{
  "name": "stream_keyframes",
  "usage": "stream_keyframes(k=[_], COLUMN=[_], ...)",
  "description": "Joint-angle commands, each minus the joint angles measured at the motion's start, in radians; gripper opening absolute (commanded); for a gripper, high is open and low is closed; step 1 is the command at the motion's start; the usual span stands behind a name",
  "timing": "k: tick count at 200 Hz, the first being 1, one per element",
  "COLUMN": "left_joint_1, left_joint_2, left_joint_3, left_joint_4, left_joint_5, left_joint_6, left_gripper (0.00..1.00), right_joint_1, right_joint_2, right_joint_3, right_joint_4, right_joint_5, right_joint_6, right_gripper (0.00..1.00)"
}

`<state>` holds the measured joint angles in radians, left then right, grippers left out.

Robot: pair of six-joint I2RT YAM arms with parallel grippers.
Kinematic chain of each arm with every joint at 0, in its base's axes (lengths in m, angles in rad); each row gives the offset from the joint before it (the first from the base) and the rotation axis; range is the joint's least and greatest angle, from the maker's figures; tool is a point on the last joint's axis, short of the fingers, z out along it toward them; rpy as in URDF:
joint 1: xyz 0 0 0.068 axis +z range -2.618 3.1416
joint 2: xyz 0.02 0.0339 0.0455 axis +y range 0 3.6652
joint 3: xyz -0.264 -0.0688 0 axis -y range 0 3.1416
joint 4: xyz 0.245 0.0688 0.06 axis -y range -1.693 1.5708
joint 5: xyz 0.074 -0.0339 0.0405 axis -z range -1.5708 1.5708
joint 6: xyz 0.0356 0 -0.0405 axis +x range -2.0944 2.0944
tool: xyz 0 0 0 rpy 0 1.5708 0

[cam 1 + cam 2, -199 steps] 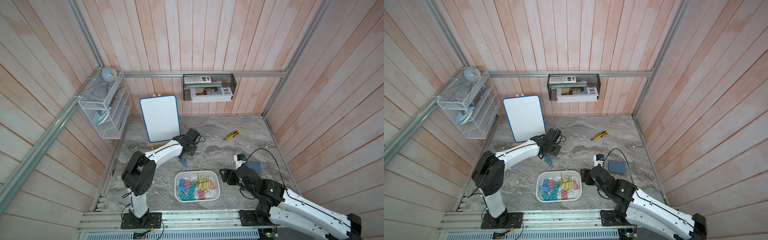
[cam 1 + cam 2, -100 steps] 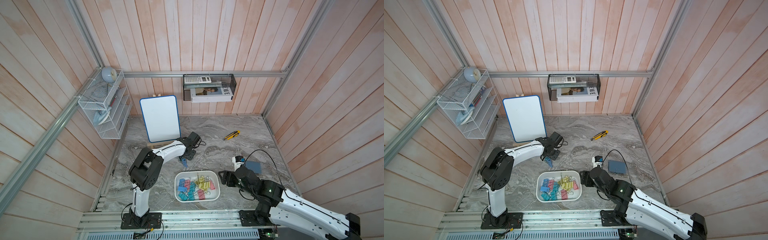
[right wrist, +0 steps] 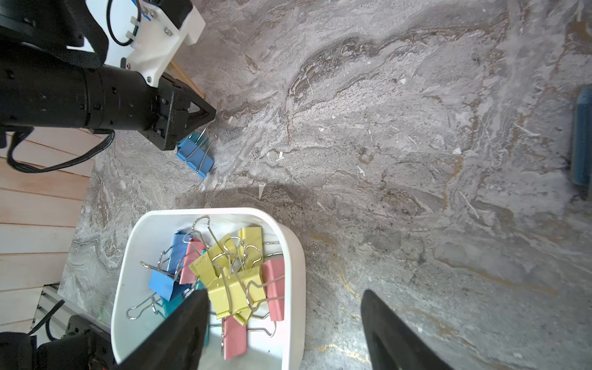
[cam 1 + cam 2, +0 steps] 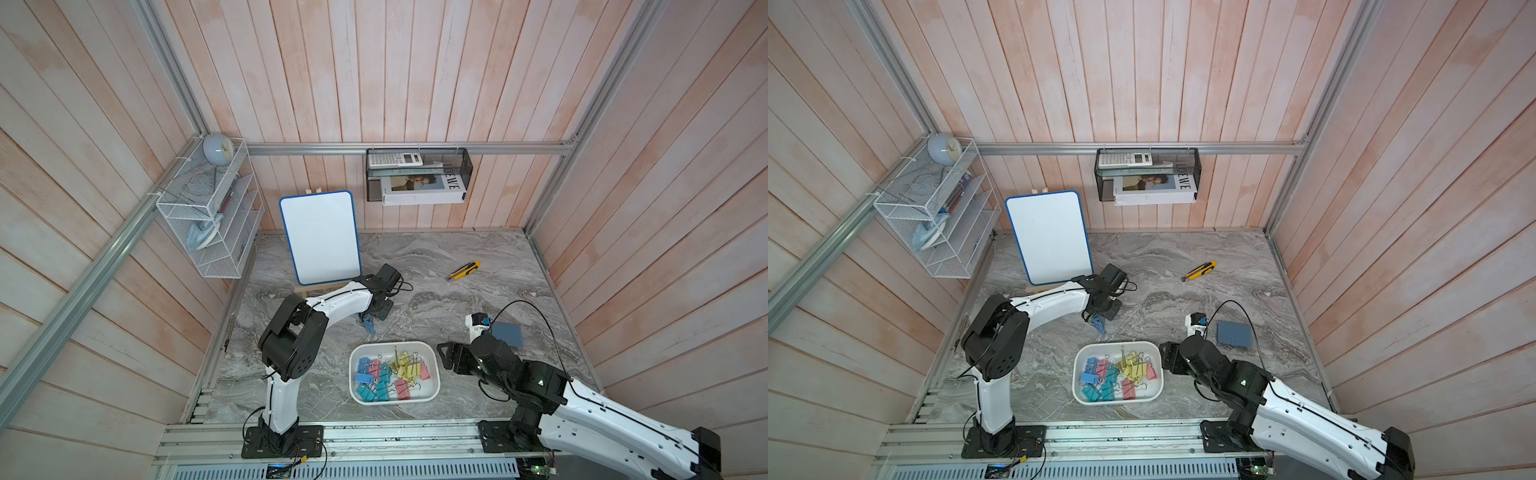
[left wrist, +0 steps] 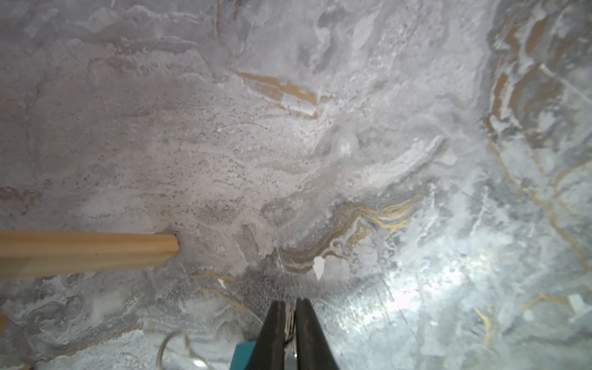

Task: Put the binder clips in the storage box
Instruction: Pick up the binder clip at the center of the board.

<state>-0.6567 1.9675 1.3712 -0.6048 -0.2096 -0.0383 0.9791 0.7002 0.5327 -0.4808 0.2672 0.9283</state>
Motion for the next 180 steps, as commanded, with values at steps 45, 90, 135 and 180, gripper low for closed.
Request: stream_keyframes(k=[45, 90, 135, 180], left_joint_1=[0.002, 0.002, 0.002, -0.082], left_joint_2=[-0.091, -0.215, -0.42, -0.735], left_joint_3=[-0.07, -0.14, -0.225, -0.362], left_joint_4=[0.058, 0.126, 0.206, 0.307], left_joint_5=[0.003, -0.05, 0.007, 0.084], left_joint_6=[-0.03, -0.066, -0.116, -0.234], left_gripper=[0.0, 0.0, 0.0, 0.0], right_joint_1=[-0.003, -0.003, -0.013, -0.197], right_joint_2=[-0.038, -0.042, -0.057, -0.059], right_joint_3=[-0.008, -0.017, -0.041, -0.125], right_joint_4=[-0.027, -0.03, -0.006, 0.19], right_joint_5=[0.021, 0.051, 0.092, -0.067], right_joint_6=[0.041, 0.058, 0.07, 0.107], right_gripper=[0.78, 0.79, 0.84, 0.98])
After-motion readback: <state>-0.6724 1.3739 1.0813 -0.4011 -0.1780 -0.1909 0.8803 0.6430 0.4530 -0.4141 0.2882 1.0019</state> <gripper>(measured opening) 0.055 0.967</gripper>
